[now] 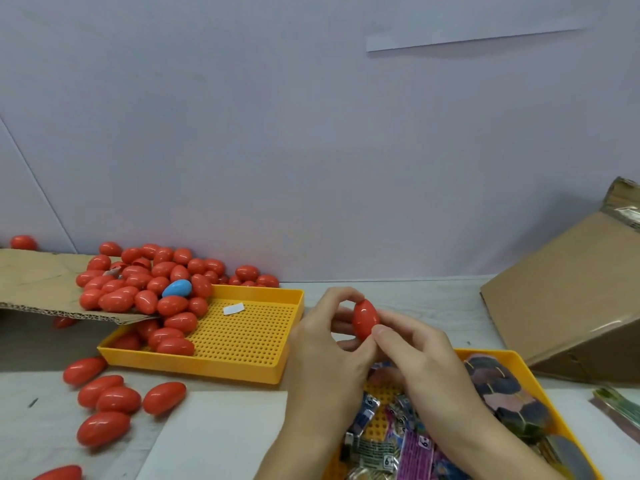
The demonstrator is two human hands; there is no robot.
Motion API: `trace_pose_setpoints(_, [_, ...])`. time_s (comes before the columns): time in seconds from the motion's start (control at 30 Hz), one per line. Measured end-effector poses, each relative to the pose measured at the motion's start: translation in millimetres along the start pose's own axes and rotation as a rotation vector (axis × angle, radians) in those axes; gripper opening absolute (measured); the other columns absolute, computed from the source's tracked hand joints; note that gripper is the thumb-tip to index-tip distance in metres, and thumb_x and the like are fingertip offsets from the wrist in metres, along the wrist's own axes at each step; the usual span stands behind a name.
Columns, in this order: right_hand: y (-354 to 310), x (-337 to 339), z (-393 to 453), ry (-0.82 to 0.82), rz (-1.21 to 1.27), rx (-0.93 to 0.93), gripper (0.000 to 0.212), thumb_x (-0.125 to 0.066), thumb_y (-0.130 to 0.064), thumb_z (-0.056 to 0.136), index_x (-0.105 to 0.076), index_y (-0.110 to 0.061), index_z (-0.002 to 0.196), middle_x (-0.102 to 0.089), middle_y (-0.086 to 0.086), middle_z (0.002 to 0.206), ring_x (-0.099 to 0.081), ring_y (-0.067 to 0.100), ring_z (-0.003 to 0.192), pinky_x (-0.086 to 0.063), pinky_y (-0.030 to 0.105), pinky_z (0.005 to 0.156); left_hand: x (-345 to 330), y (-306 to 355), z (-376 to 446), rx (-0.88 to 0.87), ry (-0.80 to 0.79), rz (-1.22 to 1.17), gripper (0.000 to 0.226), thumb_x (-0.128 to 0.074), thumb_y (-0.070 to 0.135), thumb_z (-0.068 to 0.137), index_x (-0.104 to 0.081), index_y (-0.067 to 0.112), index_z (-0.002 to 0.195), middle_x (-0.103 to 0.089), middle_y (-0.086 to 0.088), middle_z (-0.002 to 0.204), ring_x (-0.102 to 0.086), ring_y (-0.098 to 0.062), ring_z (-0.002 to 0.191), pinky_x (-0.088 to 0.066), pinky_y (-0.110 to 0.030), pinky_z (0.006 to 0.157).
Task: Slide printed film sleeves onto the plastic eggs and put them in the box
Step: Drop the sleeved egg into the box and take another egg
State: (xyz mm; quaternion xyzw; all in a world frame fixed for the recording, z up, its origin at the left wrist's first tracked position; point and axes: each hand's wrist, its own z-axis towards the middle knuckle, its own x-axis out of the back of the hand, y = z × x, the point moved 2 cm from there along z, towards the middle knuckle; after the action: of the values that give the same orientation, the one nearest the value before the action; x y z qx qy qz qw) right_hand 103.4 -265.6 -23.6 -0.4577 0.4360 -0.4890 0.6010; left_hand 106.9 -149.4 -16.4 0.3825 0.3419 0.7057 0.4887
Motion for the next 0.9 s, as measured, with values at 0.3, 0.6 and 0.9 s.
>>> trace_pose_setpoints(0.3, [-5,-2,-2,-0.061,-0.029,0.019,0.045,-0.043,-0.011,0.102,-0.077,-0.041,0.097,-0.077,-0.005,0.099,-0.073,0.011,0.095,-0.055,0.018,0.07,0,1,-2,-0.075,0.02,0.126,0.029,-0.079,0.012,0.079,-0.064,0.034,0.092,-0.067,0.012,0.083,-0.069,-0.007,0.076,-0.059,-0.029,0.06])
trace_pose_setpoints(0.6, [3,2,1,0.082,-0.024,-0.056,0.031,-0.044,-0.02,0.103,-0.071,-0.025,0.118,-0.074,-0.008,0.105,-0.068,0.011,0.102,-0.059,0.043,0.085,0,0,-2,-0.014,0.052,0.109,0.027,-0.083,0.027,0.078,-0.065,0.036,0.096,-0.071,0.017,0.087,-0.068,-0.002,0.086,-0.055,-0.02,0.072])
trace_pose_setpoints(0.9, [9,5,5,0.092,0.099,-0.072,0.031,-0.043,-0.017,0.104,-0.072,-0.019,0.112,-0.076,0.003,0.103,-0.071,0.021,0.1,-0.055,0.035,0.074,0,-1,-1,0.046,0.076,0.08,0.023,-0.08,0.034,0.079,-0.068,0.041,0.097,-0.065,0.014,0.091,-0.06,-0.006,0.09,-0.052,-0.022,0.069])
